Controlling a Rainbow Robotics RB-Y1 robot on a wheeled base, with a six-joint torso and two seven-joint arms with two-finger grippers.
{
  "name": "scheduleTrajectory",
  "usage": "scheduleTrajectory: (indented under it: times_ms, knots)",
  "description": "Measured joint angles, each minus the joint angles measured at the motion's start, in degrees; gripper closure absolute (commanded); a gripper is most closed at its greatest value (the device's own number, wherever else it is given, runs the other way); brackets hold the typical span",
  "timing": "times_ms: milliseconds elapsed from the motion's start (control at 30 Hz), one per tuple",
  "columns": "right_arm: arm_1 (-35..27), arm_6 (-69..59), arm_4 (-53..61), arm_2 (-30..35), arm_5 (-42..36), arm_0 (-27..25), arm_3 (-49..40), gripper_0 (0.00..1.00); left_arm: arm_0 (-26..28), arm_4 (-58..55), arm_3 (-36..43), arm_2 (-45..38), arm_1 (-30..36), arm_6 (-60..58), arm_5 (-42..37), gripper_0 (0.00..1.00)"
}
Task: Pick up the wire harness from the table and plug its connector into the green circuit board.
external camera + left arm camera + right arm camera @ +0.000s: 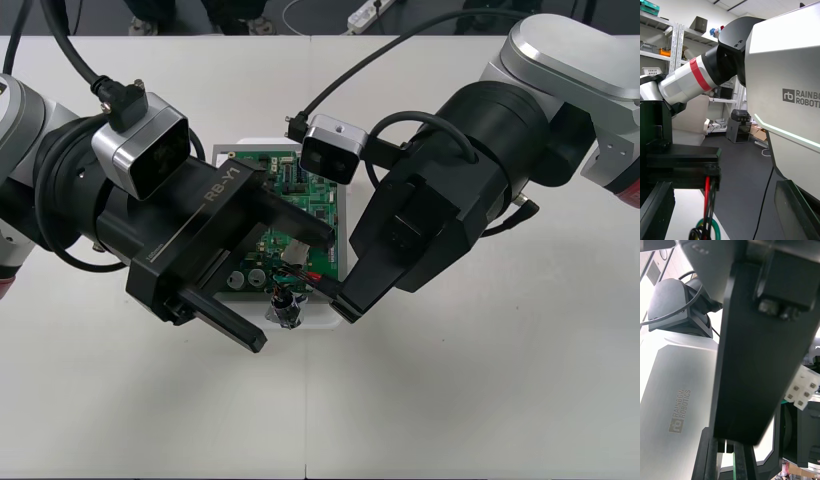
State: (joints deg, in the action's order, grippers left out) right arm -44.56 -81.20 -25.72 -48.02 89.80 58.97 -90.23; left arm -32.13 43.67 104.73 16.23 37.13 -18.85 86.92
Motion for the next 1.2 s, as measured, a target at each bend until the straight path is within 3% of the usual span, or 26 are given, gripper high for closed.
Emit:
scheduleTrajectory:
  times_ms: [1033,1067,1100,1133,1200]
  knots:
    - [0.4,0.0,0.0,0.0,0.0,0.0,0.0,1.0,-0.6,0.6,0.0,0.4,-0.5,-2.3,-1.7,0.23]
    - [0.4,0.0,0.0,0.0,0.0,0.0,0.0,1.0,-0.6,0.6,0.0,0.4,-0.5,-2.3,-1.7,0.27]
    - [0.4,0.0,0.0,0.0,0.0,0.0,0.0,1.0,-0.6,0.6,0.0,0.4,-0.5,-2.3,-1.7,0.39]
    - [0.4,0.0,0.0,0.0,0.0,0.0,0.0,1.0,-0.6,0.6,0.0,0.4,-0.5,-2.3,-1.7,0.61]
    - [0.4,0.0,0.0,0.0,0.0,0.0,0.0,1.0,-0.6,0.6,0.0,0.4,-0.5,-2.3,-1.7,0.88]
